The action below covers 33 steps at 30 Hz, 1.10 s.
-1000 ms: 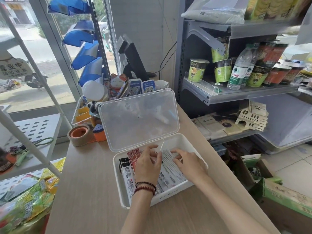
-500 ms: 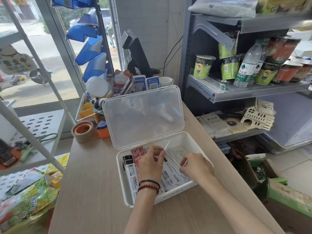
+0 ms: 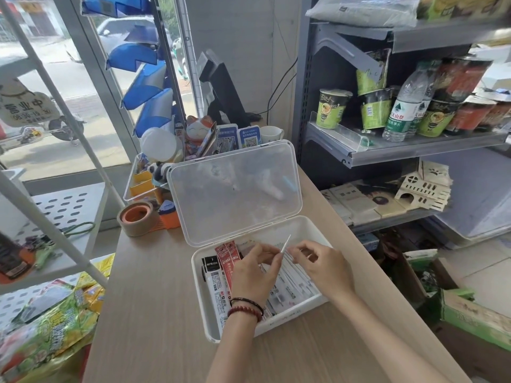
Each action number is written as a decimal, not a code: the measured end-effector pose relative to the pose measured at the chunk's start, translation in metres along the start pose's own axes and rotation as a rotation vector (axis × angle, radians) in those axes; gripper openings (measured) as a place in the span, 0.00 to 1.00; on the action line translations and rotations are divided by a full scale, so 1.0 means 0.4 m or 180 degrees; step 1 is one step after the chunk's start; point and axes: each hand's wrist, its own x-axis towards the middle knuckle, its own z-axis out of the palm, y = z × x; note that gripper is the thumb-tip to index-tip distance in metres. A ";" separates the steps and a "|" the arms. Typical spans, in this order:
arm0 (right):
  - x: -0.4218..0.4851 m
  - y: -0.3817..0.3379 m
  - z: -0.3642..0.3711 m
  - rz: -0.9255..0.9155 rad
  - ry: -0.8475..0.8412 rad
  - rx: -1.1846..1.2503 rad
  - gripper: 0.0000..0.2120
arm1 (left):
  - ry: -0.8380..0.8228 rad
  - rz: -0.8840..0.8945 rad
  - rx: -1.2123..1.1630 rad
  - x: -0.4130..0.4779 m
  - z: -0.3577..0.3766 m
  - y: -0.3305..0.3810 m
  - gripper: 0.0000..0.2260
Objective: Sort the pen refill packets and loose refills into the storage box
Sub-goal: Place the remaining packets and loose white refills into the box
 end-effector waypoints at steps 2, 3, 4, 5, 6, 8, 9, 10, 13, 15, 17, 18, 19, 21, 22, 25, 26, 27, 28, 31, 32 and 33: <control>-0.001 -0.004 -0.002 -0.0086 -0.0008 0.0021 0.17 | -0.0175 0.0083 0.0104 -0.004 0.003 0.005 0.02; -0.001 -0.003 -0.002 -0.0130 -0.0023 0.0059 0.15 | -0.0211 0.0104 0.0149 -0.005 0.004 0.007 0.02; -0.002 -0.003 -0.003 -0.0165 -0.0044 0.0093 0.15 | -0.0214 0.0125 0.0172 -0.006 0.004 0.010 0.02; -0.003 -0.002 -0.003 -0.0187 -0.0065 0.0108 0.15 | -0.0194 0.0144 0.0184 -0.005 0.004 0.010 0.03; -0.004 0.001 -0.001 -0.0200 -0.0089 0.0107 0.15 | -0.0177 0.0172 0.0194 -0.005 0.004 0.010 0.03; -0.005 0.004 0.001 -0.0194 -0.0131 0.0113 0.14 | -0.0192 0.0236 0.0271 -0.006 0.004 0.008 0.02; -0.005 0.005 0.002 -0.0175 -0.0138 0.0114 0.14 | -0.0223 0.0275 0.0350 -0.006 0.004 0.008 0.01; -0.003 0.008 0.005 -0.0143 -0.0136 0.0116 0.13 | -0.0256 0.0303 0.0461 -0.007 0.005 0.008 0.02; 0.002 0.008 0.005 -0.0030 -0.0051 0.0132 0.11 | -0.0262 0.0334 0.1003 -0.003 0.007 0.012 0.05; 0.004 0.008 0.005 -0.0009 -0.0058 0.0052 0.11 | -0.0207 0.0286 0.1284 0.002 0.009 0.011 0.07; 0.003 0.007 0.005 0.0009 -0.0170 -0.0096 0.11 | -0.0100 0.0241 0.1427 0.005 0.003 0.013 0.09; 0.006 0.010 0.008 0.0037 -0.0237 -0.0174 0.11 | -0.0031 0.0258 0.1508 0.006 -0.001 0.012 0.09; 0.009 0.009 0.010 0.0096 -0.0290 -0.0260 0.10 | -0.0003 0.0312 0.1652 0.005 -0.005 0.011 0.10; 0.015 0.004 0.013 0.0244 -0.0282 -0.0459 0.08 | -0.0171 0.0267 0.2033 -0.002 -0.015 0.014 0.11; 0.018 0.005 0.018 0.0323 -0.0262 -0.0586 0.07 | -0.0267 0.0197 0.2159 -0.002 -0.020 0.011 0.11; 0.025 -0.005 0.019 0.0575 -0.0521 -0.1049 0.06 | -0.0371 -0.0075 0.2239 -0.009 -0.044 0.007 0.11; 0.028 -0.005 0.020 0.0617 -0.0591 -0.1173 0.05 | -0.0328 0.0001 0.2304 -0.014 -0.051 0.005 0.10; 0.028 -0.006 0.022 0.0659 -0.0633 -0.1198 0.05 | -0.0325 0.0088 0.2369 -0.021 -0.059 0.006 0.10; 0.025 -0.008 0.023 0.0662 -0.0662 -0.1235 0.06 | -0.0352 0.0184 0.2434 -0.028 -0.065 0.009 0.10; 0.029 -0.008 0.024 0.0566 -0.0628 -0.1222 0.09 | -0.0541 0.0472 0.2383 -0.029 -0.079 0.016 0.11; 0.026 -0.004 0.022 0.0448 -0.0540 -0.1098 0.10 | -0.0493 0.0624 0.2329 -0.042 -0.086 0.019 0.11; 0.014 -0.001 0.017 0.0330 -0.0464 -0.0984 0.10 | -0.0479 0.0764 0.2267 -0.074 -0.085 0.021 0.10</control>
